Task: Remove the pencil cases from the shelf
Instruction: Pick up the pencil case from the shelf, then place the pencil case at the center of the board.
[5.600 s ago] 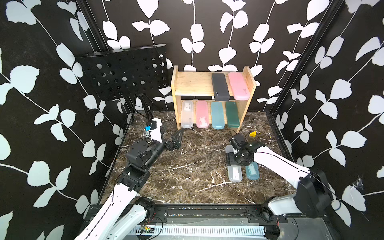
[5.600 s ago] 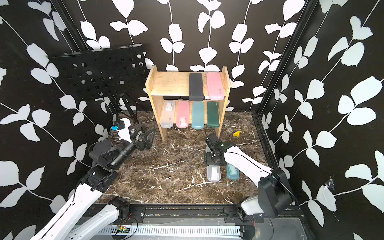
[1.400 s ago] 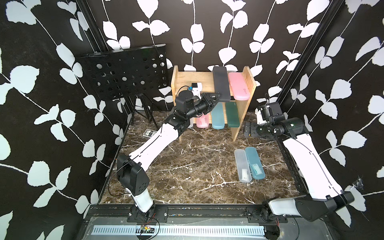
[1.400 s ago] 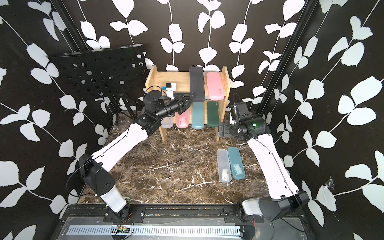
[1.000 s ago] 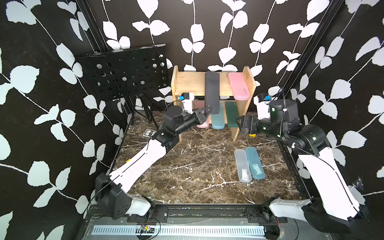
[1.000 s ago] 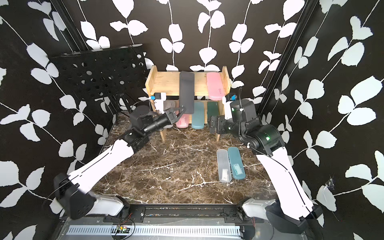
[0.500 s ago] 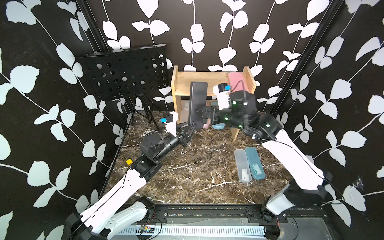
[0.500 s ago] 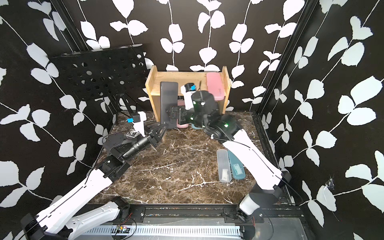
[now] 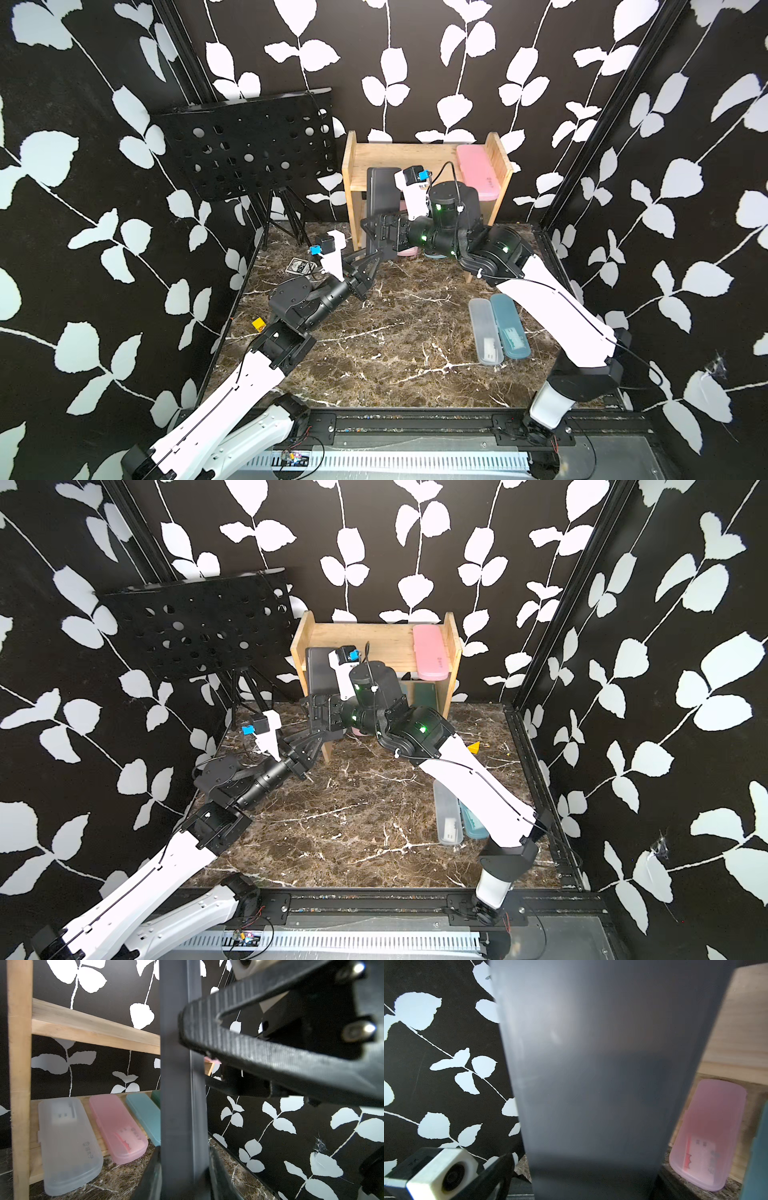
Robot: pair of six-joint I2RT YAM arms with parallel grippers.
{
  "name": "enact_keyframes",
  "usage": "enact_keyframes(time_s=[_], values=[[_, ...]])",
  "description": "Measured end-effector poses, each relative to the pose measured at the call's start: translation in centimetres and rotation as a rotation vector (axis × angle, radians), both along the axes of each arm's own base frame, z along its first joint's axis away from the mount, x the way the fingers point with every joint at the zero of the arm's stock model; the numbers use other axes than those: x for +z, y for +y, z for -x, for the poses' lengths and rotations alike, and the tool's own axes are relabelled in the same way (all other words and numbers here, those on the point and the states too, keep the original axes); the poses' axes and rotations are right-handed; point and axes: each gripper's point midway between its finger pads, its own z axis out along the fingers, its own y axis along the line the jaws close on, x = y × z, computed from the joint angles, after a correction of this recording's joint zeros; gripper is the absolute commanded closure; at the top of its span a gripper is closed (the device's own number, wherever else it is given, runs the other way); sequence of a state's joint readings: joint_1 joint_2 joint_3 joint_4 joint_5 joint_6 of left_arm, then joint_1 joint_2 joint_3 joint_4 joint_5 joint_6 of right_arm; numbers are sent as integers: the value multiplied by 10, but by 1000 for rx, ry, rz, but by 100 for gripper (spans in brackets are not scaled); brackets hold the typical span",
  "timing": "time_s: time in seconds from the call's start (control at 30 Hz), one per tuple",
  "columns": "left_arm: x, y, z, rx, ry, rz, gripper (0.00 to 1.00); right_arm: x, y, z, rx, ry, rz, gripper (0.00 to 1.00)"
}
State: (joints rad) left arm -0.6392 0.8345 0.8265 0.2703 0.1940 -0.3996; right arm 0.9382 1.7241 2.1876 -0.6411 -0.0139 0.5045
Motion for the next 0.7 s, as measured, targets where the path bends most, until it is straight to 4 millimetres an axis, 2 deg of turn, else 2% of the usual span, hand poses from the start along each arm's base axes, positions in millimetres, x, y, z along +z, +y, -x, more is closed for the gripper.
enact_keyframes(time_s=[0.17, 0.2, 0.3, 0.33, 0.4, 0.47, 0.57, 0.7], values=[[-4, 4, 5, 1, 8, -9, 100, -7, 0, -4, -18, 8, 29, 28], [-5, 4, 5, 2, 11, -12, 96, -8, 0, -4, -22, 12, 31, 31], [-6, 5, 5, 9, 10, -15, 34, -11, -1, -3, -30, 11, 47, 32], [-6, 6, 6, 13, 8, -15, 21, -14, -3, -4, -38, 13, 65, 31], [-3, 10, 5, 32, 0, -11, 8, -24, -9, -6, -63, 20, 111, 31], [-1, 14, 5, 54, -8, -9, 2, -34, -17, -9, -92, 24, 154, 31], [-2, 23, 4, 100, -10, -21, 1, -64, -44, -7, -137, 66, 238, 31], [-9, 33, 1, 162, 3, -56, 1, -122, -102, -1, -218, 188, 322, 32]])
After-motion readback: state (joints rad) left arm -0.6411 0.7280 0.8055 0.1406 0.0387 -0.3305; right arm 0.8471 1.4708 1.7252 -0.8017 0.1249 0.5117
